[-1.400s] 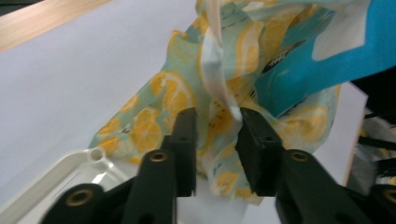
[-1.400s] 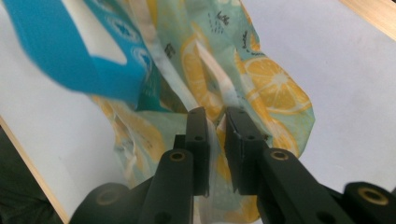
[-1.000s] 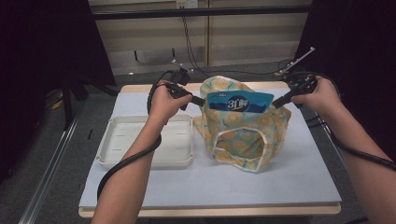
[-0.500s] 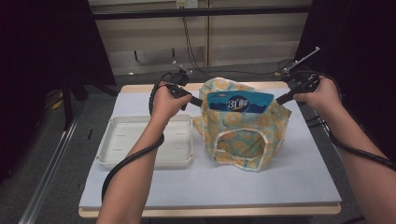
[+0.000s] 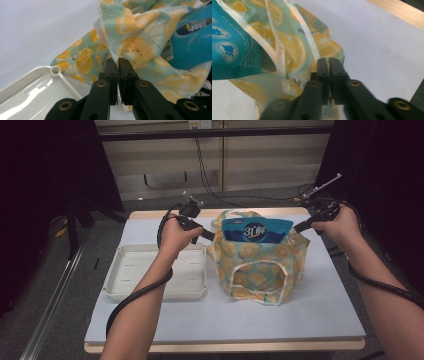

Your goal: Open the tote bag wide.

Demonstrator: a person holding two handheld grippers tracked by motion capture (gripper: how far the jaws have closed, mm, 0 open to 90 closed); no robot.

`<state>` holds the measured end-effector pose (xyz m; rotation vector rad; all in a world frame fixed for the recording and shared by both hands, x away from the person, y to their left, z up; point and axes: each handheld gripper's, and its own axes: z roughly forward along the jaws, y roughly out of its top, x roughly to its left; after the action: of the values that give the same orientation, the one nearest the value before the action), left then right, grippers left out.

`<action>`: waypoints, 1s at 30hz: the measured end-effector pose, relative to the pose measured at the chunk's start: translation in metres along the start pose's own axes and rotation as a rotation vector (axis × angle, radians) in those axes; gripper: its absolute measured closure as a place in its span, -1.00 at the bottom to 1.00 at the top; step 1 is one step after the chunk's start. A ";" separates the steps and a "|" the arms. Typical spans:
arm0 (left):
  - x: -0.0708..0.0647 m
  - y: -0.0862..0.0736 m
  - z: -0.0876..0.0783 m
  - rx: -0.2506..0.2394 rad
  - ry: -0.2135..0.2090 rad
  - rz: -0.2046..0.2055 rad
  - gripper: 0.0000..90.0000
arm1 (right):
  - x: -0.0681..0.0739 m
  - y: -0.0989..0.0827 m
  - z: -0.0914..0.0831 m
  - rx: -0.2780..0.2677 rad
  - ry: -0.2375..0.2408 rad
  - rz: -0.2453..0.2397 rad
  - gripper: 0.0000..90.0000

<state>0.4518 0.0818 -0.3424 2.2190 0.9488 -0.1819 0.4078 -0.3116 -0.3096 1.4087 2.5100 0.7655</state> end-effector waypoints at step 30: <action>-0.045 -0.015 -0.010 -0.042 -0.067 0.109 -0.18 | 0.021 -0.008 -0.020 0.014 0.039 -0.094 0.04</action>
<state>0.4080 0.0693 -0.3260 2.2058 0.7866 -0.1832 0.3828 -0.3043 -0.2938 1.2821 2.5948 0.7658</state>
